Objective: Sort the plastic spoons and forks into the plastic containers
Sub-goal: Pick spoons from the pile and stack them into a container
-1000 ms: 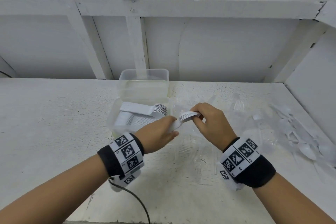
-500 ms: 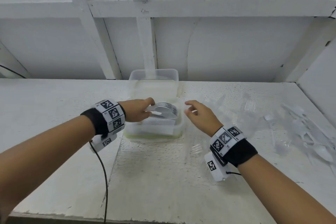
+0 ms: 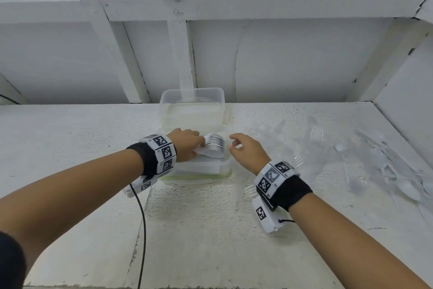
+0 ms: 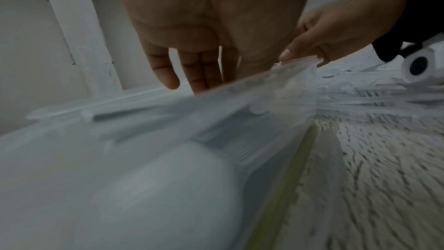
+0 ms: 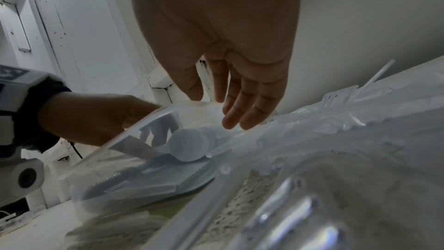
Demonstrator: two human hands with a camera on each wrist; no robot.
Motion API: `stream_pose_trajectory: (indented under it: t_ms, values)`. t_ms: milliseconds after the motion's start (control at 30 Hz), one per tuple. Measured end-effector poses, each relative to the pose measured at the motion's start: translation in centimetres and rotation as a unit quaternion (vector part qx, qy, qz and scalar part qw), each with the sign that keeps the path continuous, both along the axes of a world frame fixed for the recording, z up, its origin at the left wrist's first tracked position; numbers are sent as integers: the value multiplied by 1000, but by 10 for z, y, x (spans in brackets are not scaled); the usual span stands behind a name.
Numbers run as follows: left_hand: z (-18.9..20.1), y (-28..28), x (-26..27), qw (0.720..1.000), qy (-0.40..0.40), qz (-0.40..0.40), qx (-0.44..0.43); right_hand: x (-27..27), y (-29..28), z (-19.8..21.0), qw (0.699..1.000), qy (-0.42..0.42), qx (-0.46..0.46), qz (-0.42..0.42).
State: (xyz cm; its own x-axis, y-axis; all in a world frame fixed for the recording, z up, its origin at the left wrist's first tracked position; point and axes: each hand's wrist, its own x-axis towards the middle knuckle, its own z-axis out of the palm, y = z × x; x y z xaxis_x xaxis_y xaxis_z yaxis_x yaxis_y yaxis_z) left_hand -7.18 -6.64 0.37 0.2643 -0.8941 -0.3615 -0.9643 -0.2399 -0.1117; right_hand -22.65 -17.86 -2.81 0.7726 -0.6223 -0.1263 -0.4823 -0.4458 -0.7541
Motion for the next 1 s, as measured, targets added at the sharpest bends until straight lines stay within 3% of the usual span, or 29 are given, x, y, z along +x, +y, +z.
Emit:
stream_pose_trajectory:
  t_ms: [133, 300, 667, 867, 1000]
  values:
    - [-4, -2, -1, 999, 18, 36, -27, -1, 0, 0, 1000, -9, 4, -4]
    - [-6, -1, 1, 999, -30, 24, -29, -2, 0, 0, 1000, -17, 6, 1]
    - [-6, -2, 0, 990, 69, 118, -39, -4, 0, 1, 999, -26, 37, 3]
    - [17, -2, -8, 986, 108, 101, -80, -20, -5, 12, 999, -40, 30, 12]
    - [39, -28, -44, 980, 141, 44, -131, -57, -28, 27, 999, -34, 3, 24]
